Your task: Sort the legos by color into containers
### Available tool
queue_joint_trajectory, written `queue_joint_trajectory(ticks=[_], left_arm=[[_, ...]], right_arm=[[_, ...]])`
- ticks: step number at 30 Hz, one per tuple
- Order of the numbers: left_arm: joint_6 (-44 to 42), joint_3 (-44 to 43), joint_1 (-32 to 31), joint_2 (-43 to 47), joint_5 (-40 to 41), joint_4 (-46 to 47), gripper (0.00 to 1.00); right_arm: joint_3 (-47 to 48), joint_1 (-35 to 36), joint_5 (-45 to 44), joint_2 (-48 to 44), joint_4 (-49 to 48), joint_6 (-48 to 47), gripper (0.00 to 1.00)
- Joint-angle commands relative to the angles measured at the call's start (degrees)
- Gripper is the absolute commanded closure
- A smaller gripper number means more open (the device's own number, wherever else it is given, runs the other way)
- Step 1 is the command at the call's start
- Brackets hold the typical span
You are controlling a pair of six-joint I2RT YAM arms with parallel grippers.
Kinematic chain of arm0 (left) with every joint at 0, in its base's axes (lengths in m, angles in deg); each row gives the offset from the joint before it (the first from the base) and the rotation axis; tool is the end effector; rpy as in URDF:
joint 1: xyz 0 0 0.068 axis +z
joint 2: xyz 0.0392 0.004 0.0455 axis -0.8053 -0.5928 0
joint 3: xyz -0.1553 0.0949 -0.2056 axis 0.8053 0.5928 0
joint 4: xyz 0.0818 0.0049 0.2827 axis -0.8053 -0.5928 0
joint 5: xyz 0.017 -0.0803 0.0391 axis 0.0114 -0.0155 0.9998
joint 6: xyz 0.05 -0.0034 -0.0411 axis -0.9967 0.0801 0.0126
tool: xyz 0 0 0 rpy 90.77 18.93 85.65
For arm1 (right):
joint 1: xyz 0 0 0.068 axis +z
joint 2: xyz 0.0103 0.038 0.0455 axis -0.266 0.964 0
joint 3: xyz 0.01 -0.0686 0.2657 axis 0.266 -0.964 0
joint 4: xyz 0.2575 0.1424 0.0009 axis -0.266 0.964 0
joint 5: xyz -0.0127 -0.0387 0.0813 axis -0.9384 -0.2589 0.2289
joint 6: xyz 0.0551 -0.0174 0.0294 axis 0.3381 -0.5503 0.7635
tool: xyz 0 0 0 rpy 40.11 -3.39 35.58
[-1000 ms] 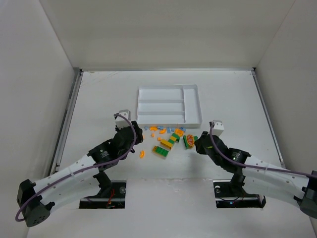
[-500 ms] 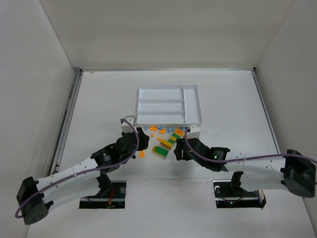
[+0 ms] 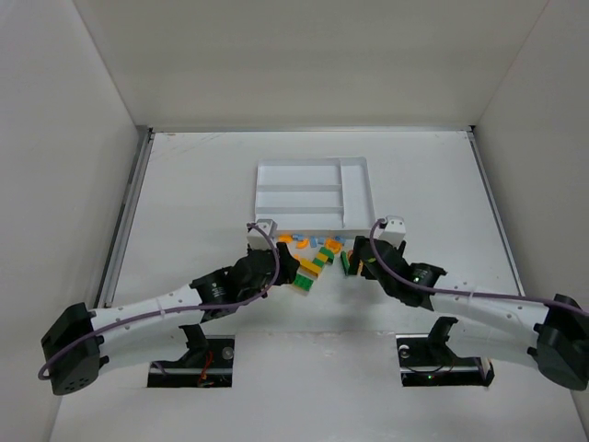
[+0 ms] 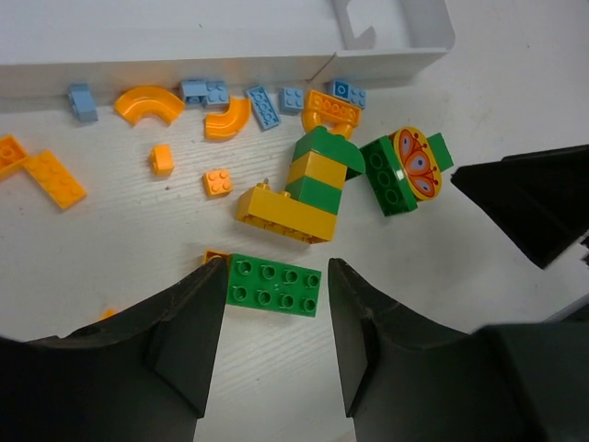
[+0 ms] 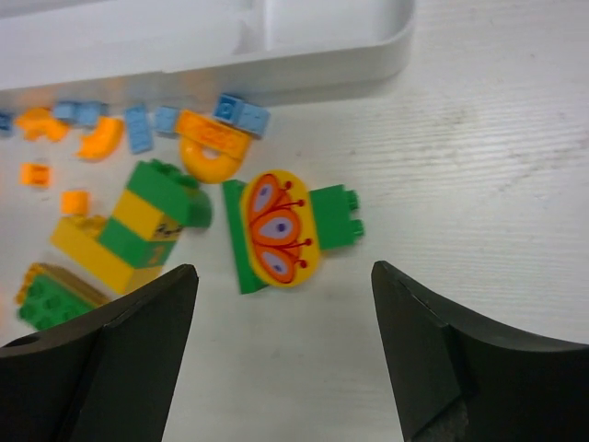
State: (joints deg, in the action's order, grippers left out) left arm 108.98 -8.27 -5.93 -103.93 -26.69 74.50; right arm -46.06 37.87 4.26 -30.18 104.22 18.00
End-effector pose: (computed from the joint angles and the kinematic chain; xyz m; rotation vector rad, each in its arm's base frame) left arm 0.1431 -0.2056 0.2086 0.1001 2.0027 -0.7527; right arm 0.1655 0.1745 0.1819 0.1103 2.1846 0.2631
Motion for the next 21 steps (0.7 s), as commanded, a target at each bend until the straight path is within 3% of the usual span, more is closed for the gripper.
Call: queue_joint_trajectory(ticks=[1, 12, 21], left_arm=[[0.7, -0.8, -0.9, -0.9, -0.7, 5.4, 0.55], [0.6, -0.2, -1.0, -1.1, -0.9, 6.2, 0.51], [1.2, -0.3, -0.2, -1.1, -2.1, 6.7, 0.46]], right_arm=[[1.0, -2.2, -0.2, 3.6, 1.0, 0.0, 0.17], [0.6, -4.0, 7.6, 9.4, -8.3, -3.8, 0.12], [1.1, -4.7, 8.6, 14.2, -9.1, -3.8, 0.09]])
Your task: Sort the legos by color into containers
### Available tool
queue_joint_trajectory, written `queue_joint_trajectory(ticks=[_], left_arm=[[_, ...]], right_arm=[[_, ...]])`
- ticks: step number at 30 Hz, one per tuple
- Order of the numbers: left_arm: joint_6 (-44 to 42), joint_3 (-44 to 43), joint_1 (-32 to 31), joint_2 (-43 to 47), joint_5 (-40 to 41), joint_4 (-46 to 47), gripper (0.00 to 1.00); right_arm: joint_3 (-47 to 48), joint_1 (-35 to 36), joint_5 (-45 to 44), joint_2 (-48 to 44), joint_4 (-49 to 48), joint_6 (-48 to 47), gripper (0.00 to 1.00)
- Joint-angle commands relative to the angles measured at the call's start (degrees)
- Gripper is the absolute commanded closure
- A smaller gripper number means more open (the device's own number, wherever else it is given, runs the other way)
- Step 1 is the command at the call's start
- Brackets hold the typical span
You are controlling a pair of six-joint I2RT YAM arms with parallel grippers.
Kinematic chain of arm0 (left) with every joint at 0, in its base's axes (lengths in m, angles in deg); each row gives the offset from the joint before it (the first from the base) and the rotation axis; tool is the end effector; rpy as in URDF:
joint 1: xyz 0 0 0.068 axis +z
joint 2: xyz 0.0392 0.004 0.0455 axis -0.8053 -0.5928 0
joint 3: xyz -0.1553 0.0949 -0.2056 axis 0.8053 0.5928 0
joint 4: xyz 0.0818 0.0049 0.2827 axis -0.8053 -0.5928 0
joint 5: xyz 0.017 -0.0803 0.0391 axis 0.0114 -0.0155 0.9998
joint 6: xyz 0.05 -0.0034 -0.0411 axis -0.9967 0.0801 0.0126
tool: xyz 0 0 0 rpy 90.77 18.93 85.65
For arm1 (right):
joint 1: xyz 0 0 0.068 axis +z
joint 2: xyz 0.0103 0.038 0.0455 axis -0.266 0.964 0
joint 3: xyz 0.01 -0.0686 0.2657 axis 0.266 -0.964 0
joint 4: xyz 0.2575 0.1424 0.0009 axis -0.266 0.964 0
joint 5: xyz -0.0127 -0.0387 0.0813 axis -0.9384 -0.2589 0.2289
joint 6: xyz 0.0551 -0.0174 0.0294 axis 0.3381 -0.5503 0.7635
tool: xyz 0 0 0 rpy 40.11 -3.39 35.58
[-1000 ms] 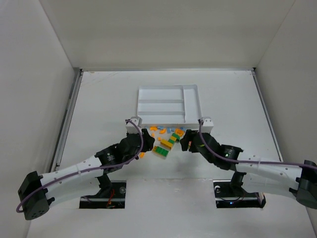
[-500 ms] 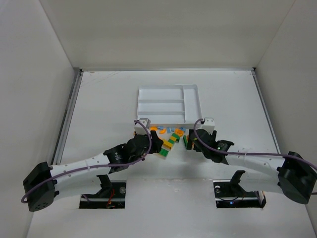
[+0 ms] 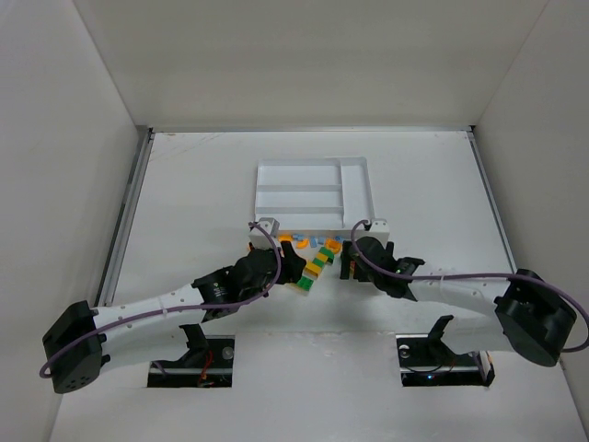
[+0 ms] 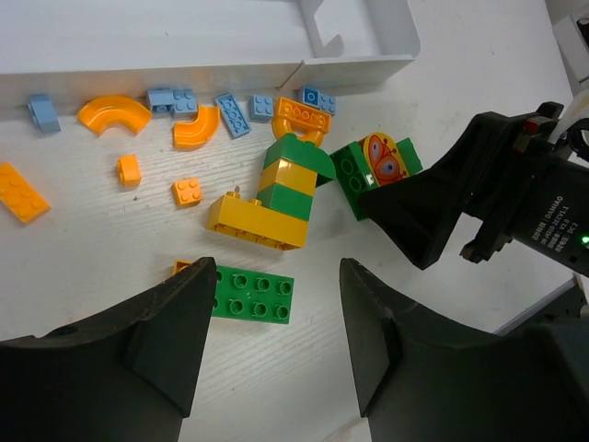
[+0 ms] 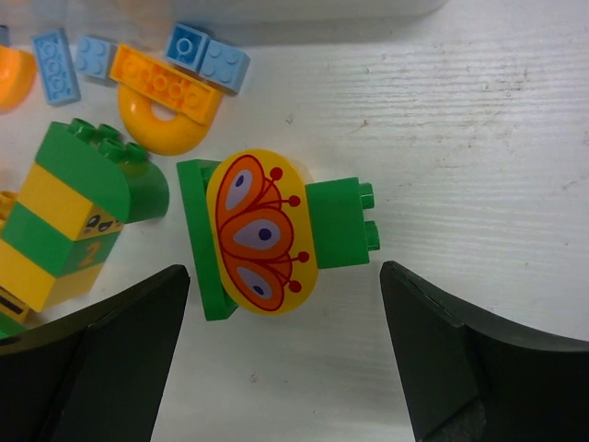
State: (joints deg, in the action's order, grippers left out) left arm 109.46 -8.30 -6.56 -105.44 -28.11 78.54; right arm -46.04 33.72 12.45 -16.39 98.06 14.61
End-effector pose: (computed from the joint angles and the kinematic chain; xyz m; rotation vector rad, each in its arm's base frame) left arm 0.1429 -0.2130 0.2105 0.1063 1.9758 -0.8196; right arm 0.1877 0.1831 0.1324 0.0164 2.3534 0.2050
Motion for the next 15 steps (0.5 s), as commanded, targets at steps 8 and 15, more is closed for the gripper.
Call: queue_joint_trajectory(ticks=[8, 15], left_arm=[[4.5, -0.2, 1.5, 1.0, -4.4, 3.9, 0.39], [6.2, 1.2, 2.8, 1.8, -6.3, 5.6, 0.39]], right_arm=[[2.0, -0.9, -0.6, 3.4, -4.1, -1.2, 0.11], [3.3, -1.5, -1.6, 5.9, -4.9, -2.3, 0.12]])
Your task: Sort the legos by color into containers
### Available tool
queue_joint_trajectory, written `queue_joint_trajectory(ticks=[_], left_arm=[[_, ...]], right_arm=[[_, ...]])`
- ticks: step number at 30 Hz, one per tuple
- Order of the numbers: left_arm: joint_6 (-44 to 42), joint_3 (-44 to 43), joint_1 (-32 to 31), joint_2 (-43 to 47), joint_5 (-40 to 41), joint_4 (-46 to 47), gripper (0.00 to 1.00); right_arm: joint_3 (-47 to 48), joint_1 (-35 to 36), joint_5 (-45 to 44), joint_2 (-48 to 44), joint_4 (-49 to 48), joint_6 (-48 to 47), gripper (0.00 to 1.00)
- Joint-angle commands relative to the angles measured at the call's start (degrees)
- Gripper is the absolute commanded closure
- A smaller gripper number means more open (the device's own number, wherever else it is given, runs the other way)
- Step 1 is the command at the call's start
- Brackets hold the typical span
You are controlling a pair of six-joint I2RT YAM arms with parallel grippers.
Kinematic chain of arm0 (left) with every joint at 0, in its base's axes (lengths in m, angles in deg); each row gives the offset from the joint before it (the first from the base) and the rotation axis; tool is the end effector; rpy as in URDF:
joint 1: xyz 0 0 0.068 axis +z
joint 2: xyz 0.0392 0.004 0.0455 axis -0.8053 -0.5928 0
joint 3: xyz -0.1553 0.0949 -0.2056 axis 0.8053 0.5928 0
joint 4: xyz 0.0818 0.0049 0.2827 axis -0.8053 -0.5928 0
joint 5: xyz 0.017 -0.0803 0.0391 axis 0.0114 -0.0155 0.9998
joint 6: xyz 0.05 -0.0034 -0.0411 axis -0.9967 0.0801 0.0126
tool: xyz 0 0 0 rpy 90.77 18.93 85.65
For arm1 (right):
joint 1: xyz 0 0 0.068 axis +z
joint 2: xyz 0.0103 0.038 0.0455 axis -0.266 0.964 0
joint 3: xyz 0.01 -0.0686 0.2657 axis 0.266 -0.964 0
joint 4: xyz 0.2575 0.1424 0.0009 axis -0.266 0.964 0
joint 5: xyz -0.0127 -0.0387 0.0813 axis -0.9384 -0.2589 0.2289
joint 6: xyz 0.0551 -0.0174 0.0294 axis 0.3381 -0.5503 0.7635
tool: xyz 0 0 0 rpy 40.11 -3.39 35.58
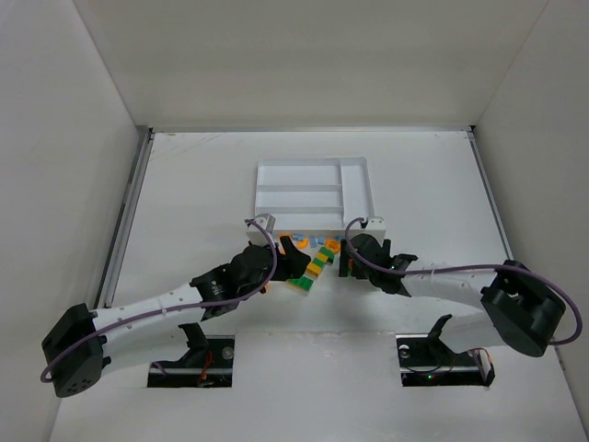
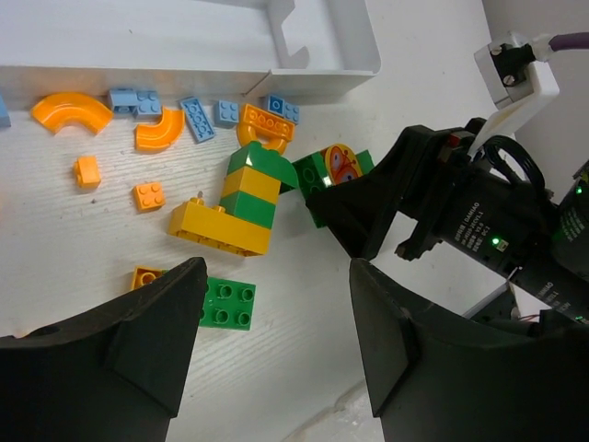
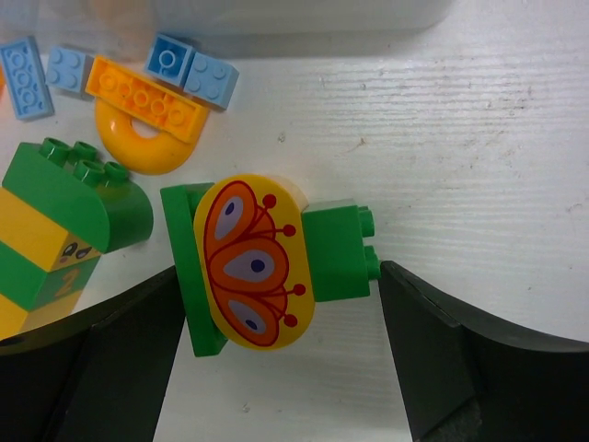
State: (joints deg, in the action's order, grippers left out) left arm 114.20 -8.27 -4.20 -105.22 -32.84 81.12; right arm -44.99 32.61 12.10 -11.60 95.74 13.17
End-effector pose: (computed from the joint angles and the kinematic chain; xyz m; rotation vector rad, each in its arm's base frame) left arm 0.1495 -0.2112 0.2160 0.0316 1.9690 -0.9504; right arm 0.1976 0.1861 0.1208 0.0047 2.3662 0.1563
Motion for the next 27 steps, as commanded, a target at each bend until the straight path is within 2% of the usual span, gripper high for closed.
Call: queue_joint_trajectory(ticks=[1, 5, 12, 14, 19, 24, 27], left_arm=[[1.7, 1.6, 0.4, 2.0, -1.3, 3.1, 0.39], [2.4, 1.9, 1.0, 3.1, -1.7, 2.1, 0.39], [2.8, 1.2, 0.8, 3.2, -2.0, 1.9, 0.37], [3.3, 1.1, 0.6, 3.0, -1.8, 2.4, 0.35], [5.3, -1.7, 0.9, 1.0, -4.7, 2.8, 0.30], [8.1, -3.8, 1.1, -2.3, -7.4, 6.4, 0.28], [9.6, -3.8, 0.9, -3.9, -9.3, 10.9, 0.25]], right_arm=[[2.6, -0.4, -1.4, 1.6, -2.6, -1.4, 0.12], [3.3, -0.4, -1.8, 2.7, -2.7, -1.6, 0.12], [2.8, -0.2, -2.8, 2.1, -3.0, -1.5, 0.32], [1.8, -0.1, -3.6, -0.7, -3.2, -1.6, 0.35], [-1.6, 0.8, -2.5, -13.0, -3.7, -1.4, 0.35], [-3.3, 0.9, 5.7, -23.3, -5.4, -1.4, 0.35], [-3.9, 0.9, 10.8, -25.2, -7.2, -1.7, 0.35]])
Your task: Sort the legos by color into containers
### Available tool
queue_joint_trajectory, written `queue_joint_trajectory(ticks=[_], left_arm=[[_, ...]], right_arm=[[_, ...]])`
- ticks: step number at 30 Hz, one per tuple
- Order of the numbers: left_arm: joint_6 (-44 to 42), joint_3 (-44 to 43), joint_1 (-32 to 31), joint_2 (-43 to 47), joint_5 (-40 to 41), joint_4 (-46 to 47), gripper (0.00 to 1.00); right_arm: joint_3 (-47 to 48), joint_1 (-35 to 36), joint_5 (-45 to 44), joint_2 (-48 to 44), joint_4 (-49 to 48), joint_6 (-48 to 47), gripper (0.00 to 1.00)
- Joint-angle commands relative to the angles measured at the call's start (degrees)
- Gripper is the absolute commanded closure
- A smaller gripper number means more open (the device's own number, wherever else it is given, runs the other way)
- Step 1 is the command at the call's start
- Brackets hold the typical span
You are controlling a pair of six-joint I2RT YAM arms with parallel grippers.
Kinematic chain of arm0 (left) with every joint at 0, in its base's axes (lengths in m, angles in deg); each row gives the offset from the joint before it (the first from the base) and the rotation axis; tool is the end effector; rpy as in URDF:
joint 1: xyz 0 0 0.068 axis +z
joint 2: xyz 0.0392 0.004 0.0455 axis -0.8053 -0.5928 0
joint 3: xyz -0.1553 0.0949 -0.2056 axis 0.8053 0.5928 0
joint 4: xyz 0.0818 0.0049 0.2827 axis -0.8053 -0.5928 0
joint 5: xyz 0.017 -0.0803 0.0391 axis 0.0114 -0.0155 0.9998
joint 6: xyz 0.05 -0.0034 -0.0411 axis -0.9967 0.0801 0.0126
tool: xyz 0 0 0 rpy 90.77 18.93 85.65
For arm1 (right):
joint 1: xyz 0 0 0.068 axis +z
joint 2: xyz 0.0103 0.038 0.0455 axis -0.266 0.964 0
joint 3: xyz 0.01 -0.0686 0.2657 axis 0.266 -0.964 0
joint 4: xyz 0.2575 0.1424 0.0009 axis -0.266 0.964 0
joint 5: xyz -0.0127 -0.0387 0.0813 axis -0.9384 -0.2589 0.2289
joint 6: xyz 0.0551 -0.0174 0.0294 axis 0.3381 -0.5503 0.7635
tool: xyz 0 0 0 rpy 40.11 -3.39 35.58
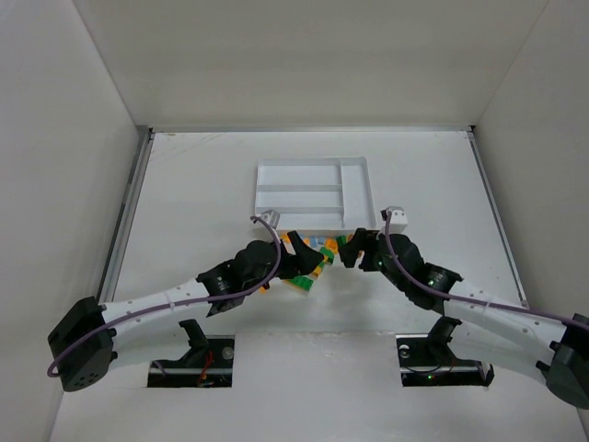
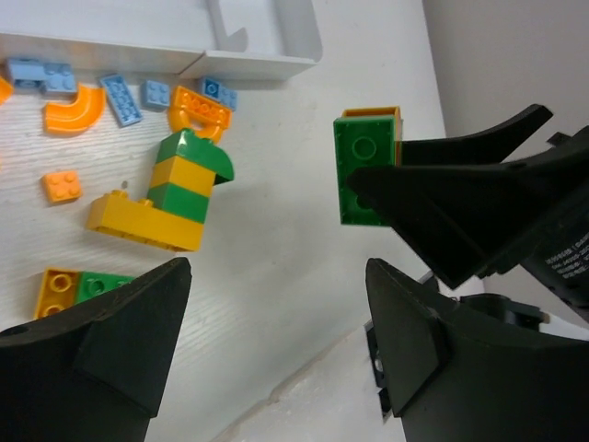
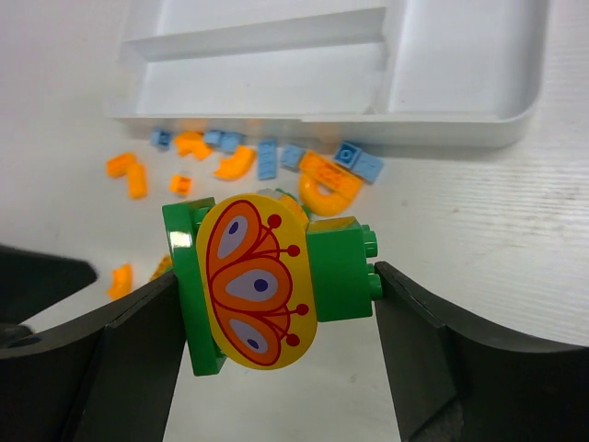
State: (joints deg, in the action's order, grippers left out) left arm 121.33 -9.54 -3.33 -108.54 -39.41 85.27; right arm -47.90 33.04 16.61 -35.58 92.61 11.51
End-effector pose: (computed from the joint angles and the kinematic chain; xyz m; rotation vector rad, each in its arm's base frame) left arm 0.1547 -0.2223 0.2187 -0.0268 1.9916 -1.1399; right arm 0.1765 0.1708 0.2074 0.0392 2.0692 0.5510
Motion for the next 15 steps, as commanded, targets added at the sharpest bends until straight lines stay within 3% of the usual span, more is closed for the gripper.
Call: queue_joint_trajectory(ticks=[1, 15], left_arm=[[3.3, -2.3, 0.1, -0.8, -2.8, 8.1, 0.24], [8.7, 0.2, 0.8, -7.1, -3.7, 19.5, 0.21]], right_arm=[[-1.0, 0.4, 7.4, -1.5, -4.1, 0.1, 0.35], [-0.1, 1.4, 12.4, -0.9, -7.2, 1.2, 0.35]])
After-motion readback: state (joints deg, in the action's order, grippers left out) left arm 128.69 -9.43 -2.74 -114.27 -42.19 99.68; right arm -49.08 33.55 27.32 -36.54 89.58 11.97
